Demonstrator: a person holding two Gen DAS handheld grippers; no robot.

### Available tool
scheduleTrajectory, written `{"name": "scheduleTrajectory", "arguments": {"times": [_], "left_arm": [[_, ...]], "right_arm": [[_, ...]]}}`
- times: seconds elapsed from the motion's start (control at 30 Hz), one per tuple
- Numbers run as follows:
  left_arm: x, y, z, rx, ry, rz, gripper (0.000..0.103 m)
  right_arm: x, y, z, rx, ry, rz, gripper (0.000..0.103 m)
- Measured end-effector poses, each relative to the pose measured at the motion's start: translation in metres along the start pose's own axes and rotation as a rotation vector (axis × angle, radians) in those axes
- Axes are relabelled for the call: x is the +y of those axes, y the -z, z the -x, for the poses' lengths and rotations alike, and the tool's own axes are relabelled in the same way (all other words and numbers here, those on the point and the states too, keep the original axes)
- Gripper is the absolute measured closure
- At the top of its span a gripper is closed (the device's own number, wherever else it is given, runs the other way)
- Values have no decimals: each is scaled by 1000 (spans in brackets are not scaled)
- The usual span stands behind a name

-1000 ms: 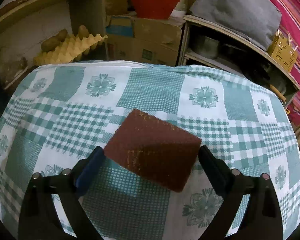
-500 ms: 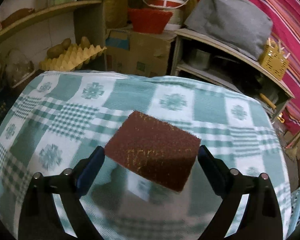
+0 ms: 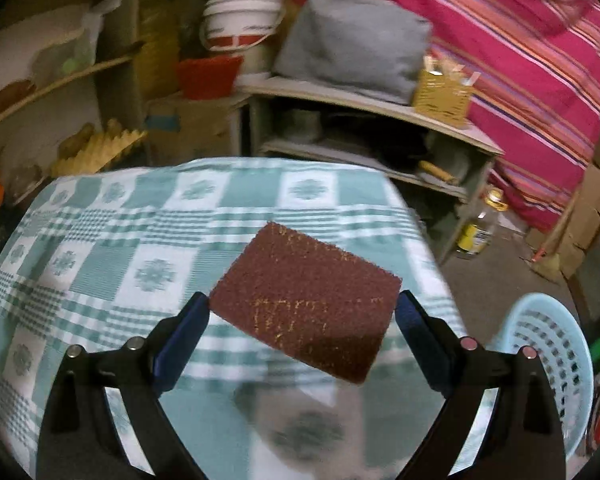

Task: Collect trash
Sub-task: 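Carry both items over the blue basket and open the left tool to drop the orange packet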

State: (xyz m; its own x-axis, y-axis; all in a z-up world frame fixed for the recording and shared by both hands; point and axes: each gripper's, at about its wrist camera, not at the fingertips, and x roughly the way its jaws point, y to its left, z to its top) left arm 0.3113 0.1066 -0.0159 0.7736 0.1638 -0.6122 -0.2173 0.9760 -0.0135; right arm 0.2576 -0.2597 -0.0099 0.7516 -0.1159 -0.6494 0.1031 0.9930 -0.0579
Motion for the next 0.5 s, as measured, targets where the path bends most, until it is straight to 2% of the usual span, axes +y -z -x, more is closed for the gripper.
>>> {"name": "scheduleTrajectory", "arguments": {"times": [0.2,0.3,0.5], "left_arm": [[-36,6,17,-7,24,-61,82],[-58,7,30,-20,63,-78,82],[-125,14,56,-53,146,-161,81]], "right_arm": [[-47,5,11,-28,32,-68,11],[-66,8,19,-52,74,-65,11],[-115,19,29,-61,75,-147,11]]}}
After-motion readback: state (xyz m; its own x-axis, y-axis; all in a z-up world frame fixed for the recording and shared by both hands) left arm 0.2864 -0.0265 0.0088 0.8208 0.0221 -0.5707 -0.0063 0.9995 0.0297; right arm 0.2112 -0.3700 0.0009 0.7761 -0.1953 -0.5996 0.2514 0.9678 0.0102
